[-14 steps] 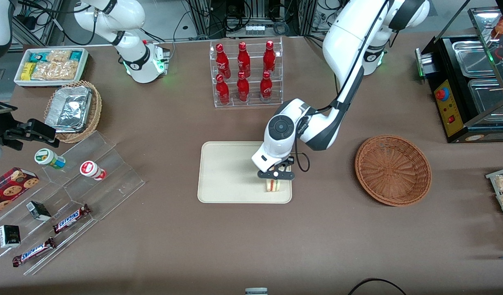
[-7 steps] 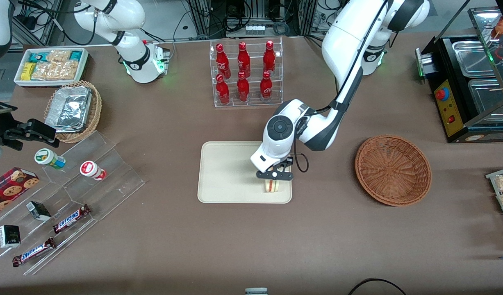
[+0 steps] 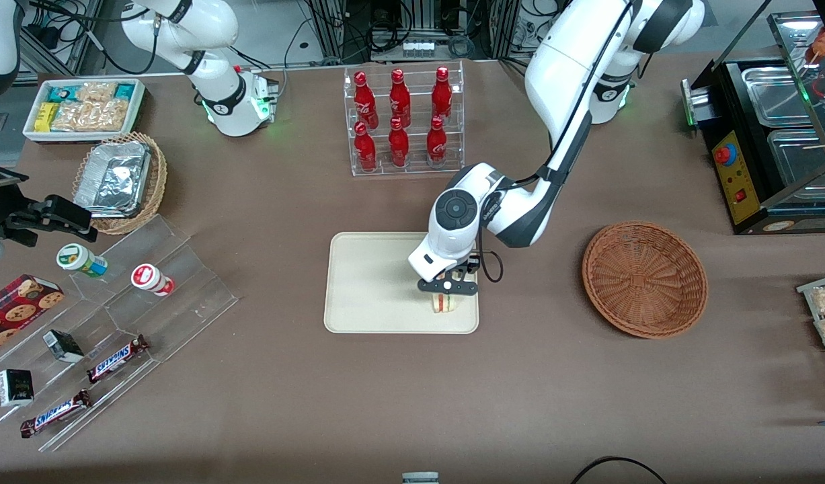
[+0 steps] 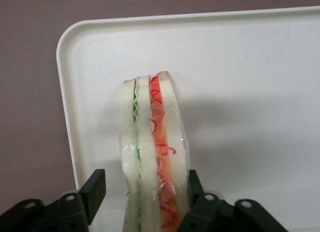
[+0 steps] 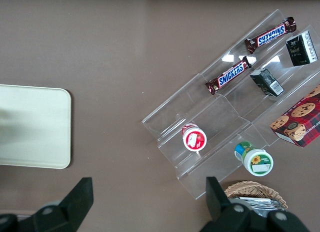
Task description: Place sandwich from basket to tray
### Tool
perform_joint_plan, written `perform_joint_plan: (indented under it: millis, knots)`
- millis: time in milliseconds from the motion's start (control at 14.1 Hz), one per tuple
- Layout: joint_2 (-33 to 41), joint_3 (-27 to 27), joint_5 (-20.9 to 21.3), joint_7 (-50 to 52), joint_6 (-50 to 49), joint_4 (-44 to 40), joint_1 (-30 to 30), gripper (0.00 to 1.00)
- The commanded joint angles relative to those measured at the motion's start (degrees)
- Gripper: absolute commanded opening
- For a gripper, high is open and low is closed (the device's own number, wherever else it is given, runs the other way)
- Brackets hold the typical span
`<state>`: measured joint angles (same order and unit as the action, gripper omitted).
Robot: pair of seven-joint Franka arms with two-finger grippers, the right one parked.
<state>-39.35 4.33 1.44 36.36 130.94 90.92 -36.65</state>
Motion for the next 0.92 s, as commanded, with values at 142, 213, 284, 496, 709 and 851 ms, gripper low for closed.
perform_joint_plan:
  millis: [142,213,284,496,709,851]
  knots:
    - [4.6,-0.6,-0.8,0.1,-1.7,-0.7,0.6,1.00]
    - [6.0,-0.8,-0.8,-0.1,-4.8,-1.1,1.0,1.00]
    - [7.9,-0.8,-0.9,-0.7,-8.0,-1.3,2.4,1.00]
    - [13.5,-0.8,-0.9,-1.6,-16.5,-0.9,5.6,1.00]
    - [18.9,-0.9,-1.5,-2.9,-17.6,3.1,8.8,1.00]
    - [23.4,-0.9,-1.5,-3.1,-17.1,7.8,11.3,1.00]
